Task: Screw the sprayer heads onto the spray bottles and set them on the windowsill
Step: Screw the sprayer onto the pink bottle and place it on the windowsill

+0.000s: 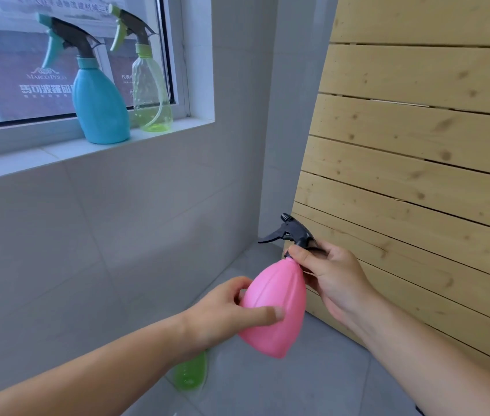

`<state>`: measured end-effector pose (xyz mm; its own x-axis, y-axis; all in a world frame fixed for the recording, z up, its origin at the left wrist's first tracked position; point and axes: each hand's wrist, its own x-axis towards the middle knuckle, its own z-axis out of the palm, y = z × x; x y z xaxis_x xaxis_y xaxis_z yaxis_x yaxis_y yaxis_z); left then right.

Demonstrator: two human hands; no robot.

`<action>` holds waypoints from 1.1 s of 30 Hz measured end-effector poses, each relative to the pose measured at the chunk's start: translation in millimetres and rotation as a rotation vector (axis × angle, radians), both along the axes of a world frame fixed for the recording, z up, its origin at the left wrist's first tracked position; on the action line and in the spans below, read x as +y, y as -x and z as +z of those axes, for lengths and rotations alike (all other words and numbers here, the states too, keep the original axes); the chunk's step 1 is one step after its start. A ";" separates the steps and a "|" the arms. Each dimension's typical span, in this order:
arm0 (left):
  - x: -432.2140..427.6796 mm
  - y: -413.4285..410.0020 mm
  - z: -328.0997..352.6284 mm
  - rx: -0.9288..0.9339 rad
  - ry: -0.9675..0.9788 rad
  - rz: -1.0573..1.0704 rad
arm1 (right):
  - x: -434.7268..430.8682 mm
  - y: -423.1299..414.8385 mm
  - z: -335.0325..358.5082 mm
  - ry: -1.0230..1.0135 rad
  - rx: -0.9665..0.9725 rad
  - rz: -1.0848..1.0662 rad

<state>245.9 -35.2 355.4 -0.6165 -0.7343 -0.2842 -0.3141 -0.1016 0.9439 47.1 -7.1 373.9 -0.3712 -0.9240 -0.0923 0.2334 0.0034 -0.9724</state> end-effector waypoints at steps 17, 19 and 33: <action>-1.4 3.1 -8.9 0.088 -0.185 -0.009 | 5.2 -7.8 8.2 0.004 -0.042 0.008; 0.2 2.6 -4.0 0.054 -0.083 0.016 | 5.5 -8.4 9.5 0.011 -0.059 0.007; -2.2 1.1 1.2 0.160 -0.181 -0.067 | 8.1 -7.9 19.2 0.028 -0.216 0.140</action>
<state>244.8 -37.4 356.6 -0.7097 -0.6362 -0.3025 -0.1743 -0.2574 0.9505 55.0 1.0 393.1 -0.2135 -0.9683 -0.1295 0.4352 0.0244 -0.9000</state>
